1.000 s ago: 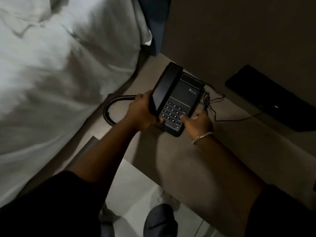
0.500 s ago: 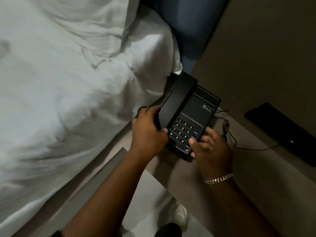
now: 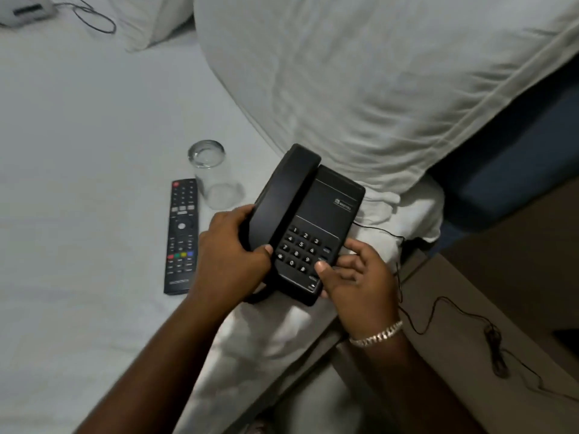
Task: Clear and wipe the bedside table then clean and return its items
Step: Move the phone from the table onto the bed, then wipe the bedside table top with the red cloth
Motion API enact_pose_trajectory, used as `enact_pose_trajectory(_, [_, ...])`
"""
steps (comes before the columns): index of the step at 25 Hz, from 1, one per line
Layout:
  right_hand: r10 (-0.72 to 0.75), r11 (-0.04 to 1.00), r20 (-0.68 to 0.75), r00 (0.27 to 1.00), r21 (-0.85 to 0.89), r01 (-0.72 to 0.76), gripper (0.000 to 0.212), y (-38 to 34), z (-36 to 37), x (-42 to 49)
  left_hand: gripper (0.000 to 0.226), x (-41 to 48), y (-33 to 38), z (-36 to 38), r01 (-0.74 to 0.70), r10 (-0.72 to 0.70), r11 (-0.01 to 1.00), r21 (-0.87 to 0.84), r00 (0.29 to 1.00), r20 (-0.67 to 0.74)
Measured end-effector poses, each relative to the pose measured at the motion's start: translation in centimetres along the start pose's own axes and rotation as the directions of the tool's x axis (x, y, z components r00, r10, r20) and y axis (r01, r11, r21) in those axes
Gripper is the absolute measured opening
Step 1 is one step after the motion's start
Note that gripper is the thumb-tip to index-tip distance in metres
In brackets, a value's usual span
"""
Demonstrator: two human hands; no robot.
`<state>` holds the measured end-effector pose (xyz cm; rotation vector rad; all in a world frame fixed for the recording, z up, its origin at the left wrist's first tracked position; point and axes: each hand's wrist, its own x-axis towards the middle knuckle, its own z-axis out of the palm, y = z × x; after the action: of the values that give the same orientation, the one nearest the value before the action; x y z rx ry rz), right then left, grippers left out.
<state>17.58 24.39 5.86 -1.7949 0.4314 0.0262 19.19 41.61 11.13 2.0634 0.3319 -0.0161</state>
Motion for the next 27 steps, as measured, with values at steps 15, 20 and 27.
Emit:
enact_pose_trajectory(15, [-0.136,0.990,-0.248,0.959,-0.001,0.140,0.026,5.5,-3.2,-1.6,0.044,-5.3,-1.6,8.8,-0.358,0.395,0.913,0.197,0.897,-0.199])
enact_pose_trajectory(20, [-0.164,0.983,-0.384,0.909,-0.141,0.118,0.022,11.0,-16.9,-6.2,0.043,-14.8,0.9,20.7,-0.434,0.426,0.899,0.054,0.897,0.118])
enact_pose_trajectory(27, [-0.043,0.983,-0.652,0.757,-0.164,-0.086,0.026,20.0,-38.3,-18.9,0.038,-34.1,4.9,37.2,-0.402,0.419,0.902,-0.154,0.738,0.528])
